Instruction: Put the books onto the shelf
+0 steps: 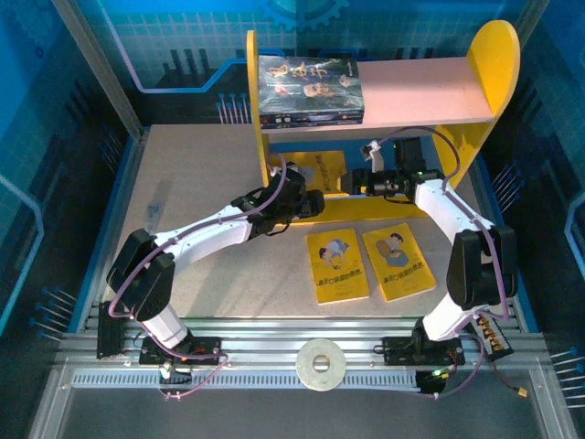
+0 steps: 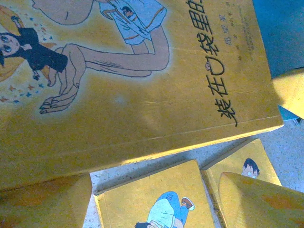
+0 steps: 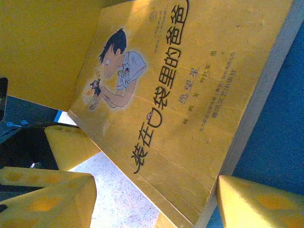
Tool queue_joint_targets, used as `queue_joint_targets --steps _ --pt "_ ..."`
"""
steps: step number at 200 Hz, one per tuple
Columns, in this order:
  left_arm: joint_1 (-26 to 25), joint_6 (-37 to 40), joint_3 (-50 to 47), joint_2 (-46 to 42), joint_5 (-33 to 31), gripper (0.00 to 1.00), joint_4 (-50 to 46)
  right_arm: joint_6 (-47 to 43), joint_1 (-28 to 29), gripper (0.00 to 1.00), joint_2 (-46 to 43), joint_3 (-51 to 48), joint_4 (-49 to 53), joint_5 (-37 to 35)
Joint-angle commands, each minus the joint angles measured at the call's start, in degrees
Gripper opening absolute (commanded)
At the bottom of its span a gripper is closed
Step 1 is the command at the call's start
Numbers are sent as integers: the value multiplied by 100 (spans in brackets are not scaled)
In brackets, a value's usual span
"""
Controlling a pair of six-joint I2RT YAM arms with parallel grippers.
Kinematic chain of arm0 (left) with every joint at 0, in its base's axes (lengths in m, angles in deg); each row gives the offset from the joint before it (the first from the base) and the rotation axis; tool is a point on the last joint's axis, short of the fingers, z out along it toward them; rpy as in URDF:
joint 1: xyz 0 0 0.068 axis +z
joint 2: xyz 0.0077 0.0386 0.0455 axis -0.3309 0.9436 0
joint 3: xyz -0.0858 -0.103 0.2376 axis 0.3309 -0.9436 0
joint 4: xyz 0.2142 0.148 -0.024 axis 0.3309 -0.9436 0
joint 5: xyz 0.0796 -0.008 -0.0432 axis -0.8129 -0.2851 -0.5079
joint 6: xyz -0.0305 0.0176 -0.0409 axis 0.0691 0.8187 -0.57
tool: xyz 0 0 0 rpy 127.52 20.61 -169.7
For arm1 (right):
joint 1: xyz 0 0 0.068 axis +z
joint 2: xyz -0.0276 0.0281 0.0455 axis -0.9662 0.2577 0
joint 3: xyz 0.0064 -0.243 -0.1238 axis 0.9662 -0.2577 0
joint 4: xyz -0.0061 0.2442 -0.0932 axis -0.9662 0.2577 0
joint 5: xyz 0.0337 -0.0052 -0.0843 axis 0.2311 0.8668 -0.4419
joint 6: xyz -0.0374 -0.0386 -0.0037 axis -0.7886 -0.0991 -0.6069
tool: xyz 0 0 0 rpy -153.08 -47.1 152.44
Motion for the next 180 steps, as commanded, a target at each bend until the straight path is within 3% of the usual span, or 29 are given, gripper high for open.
queue_joint_targets --steps 1,180 --pt "106 42 29 51 5 72 99 13 60 68 117 -2 -142 315" --pt "181 197 239 183 -56 72 -90 -18 60 68 116 -19 -86 324"
